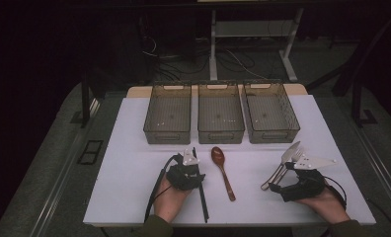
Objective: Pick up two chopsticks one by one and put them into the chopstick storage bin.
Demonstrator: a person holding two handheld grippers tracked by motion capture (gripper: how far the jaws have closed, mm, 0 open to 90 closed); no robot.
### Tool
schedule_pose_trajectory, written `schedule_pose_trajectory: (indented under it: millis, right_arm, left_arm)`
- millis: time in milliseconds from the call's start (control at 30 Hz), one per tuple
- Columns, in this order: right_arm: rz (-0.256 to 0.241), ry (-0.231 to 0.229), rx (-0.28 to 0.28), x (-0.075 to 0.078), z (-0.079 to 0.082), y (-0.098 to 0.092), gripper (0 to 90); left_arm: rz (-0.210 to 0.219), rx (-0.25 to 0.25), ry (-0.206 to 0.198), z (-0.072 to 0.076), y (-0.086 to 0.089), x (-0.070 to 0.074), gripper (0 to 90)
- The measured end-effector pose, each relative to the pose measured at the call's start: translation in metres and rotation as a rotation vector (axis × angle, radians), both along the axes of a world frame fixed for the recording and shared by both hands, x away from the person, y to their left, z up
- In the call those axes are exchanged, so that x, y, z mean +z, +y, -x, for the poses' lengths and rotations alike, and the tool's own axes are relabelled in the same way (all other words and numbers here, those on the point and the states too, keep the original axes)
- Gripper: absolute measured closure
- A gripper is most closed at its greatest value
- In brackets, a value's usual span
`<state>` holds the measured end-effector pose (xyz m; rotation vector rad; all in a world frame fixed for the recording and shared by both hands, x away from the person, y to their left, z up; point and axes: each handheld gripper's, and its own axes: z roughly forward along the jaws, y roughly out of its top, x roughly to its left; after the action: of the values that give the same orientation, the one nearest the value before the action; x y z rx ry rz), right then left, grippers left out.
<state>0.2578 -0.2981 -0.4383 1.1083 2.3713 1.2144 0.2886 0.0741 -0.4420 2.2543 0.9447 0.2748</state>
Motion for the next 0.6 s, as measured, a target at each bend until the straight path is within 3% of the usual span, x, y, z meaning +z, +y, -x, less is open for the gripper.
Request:
schedule_pose_trajectory:
  millis: [300, 533, 600]
  right_arm:
    - [0.0, 0.002, 0.0, 0.0, 0.0, 0.0, 0.0]
    - [-0.001, 0.005, -0.003, 0.0, 0.0, -0.001, 0.0]
    - [-0.001, 0.005, -0.003, 0.0, 0.0, -0.001, 0.0]
  left_arm:
    - [-0.011, -0.008, 0.0, -0.001, 0.004, 0.001, 65.6]
    - [-0.044, 0.02, -0.013, -0.001, 0.009, 0.001, 63.4]
    - [-0.037, 0.036, -0.005, -0.001, 0.012, 0.001, 61.7]
